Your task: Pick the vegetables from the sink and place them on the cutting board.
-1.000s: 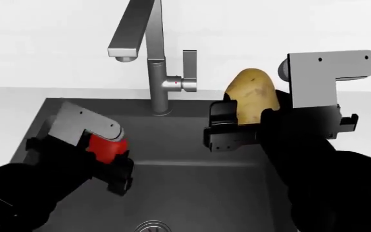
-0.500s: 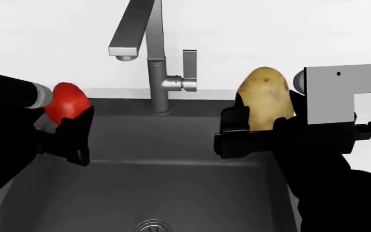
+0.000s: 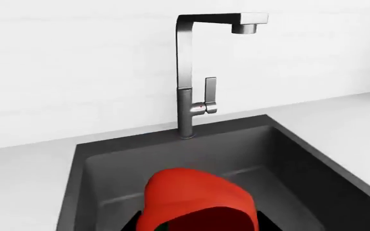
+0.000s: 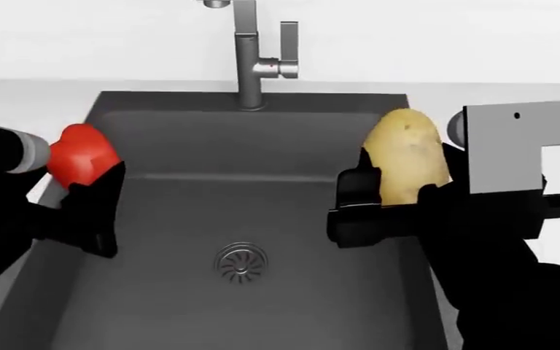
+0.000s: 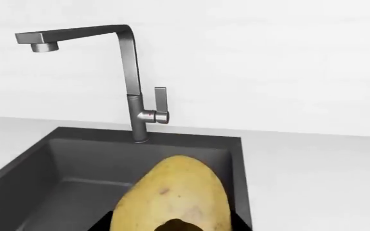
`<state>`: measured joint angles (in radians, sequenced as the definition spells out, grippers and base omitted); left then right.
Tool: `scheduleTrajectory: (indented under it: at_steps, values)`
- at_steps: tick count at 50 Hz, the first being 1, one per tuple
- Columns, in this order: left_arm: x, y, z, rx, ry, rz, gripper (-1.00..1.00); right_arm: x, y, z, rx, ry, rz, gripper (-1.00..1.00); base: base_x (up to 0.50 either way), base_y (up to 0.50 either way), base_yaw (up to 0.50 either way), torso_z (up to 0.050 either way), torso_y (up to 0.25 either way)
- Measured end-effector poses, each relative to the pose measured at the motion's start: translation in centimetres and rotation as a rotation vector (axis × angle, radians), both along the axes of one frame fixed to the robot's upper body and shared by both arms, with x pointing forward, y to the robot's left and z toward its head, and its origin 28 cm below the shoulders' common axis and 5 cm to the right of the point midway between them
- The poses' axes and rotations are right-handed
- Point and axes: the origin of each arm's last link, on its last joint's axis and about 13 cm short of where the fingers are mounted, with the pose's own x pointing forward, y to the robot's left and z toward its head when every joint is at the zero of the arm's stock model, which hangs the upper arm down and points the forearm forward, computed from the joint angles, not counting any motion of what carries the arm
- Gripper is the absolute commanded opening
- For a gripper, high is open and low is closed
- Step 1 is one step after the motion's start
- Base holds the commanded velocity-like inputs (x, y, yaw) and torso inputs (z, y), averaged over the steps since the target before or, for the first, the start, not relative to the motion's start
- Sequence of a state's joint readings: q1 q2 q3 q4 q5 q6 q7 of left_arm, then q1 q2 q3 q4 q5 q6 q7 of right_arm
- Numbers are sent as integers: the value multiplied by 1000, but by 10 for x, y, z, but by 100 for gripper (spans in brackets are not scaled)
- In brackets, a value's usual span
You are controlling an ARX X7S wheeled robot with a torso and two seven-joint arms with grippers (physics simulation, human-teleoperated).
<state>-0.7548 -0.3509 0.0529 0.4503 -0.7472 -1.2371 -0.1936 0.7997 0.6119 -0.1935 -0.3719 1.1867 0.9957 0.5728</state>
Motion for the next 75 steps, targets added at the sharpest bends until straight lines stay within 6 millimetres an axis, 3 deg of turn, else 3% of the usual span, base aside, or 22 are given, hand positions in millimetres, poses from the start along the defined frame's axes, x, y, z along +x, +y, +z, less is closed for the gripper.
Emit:
scheduleTrajectory:
  at_steps: [26,75]
  values:
    - [-3,0,-3,-7,7,-6,-100,-1,-1,-1,8,-1,3,-100,-213,-298,0,0,0]
    - [-4,0,-7,-12,13,-9,-100,0,1,-14,11,14,27,-100,12,-469,0,0,0]
